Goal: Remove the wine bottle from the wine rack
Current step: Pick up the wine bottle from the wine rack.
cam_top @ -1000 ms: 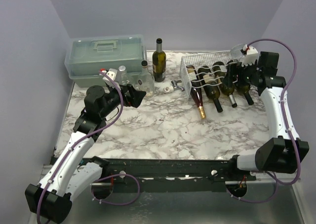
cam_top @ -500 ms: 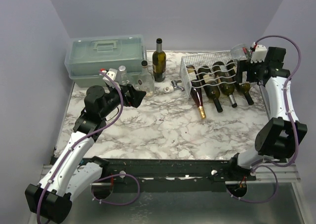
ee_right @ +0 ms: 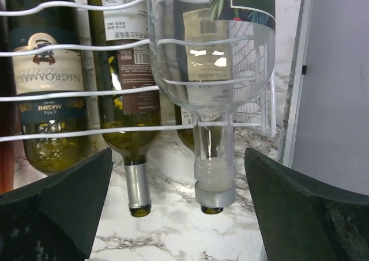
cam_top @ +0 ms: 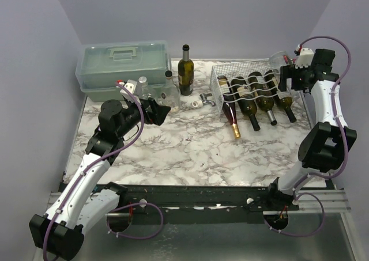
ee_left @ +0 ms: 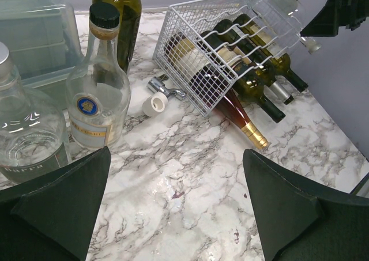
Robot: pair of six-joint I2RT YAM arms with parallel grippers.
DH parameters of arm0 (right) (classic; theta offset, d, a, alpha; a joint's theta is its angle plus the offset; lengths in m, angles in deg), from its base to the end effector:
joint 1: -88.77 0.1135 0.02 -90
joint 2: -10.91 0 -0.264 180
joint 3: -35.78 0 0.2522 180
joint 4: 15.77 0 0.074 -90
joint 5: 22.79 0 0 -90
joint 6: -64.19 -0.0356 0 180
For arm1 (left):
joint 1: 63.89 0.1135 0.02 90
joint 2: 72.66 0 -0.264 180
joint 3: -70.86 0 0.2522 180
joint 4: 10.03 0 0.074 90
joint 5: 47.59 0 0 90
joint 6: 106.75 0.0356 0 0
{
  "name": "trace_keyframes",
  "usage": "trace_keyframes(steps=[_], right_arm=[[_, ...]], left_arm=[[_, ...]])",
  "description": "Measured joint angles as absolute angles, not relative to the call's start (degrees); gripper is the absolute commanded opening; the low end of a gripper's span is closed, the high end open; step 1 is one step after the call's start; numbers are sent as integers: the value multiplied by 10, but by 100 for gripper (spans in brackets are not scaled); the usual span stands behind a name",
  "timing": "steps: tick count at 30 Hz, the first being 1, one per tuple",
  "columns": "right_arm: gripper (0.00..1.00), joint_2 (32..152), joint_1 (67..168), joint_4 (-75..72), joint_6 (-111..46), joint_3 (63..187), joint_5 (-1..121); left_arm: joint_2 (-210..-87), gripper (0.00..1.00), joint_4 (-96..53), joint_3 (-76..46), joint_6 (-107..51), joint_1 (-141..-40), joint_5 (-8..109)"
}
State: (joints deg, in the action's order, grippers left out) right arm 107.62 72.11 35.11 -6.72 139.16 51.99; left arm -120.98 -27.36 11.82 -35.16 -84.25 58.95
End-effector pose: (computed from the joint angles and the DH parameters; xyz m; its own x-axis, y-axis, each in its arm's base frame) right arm 0.3658 -0.0997 0.3294 -0.6628 -0.1311 -0.7372 -0.1274 0.9899 -0.0614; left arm 0.1837 -0.0790 0.3451 -0.2915 -0.2148 -0.9322 0.5339 0.7720 -0.3448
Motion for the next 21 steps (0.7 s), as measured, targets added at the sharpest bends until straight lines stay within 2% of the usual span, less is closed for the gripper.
trace_keyframes(steps=[21], right_arm=[[96, 1181, 702, 367, -46, 1449, 521]], left_arm=[[-1210, 99, -273, 118, -351, -843, 589]])
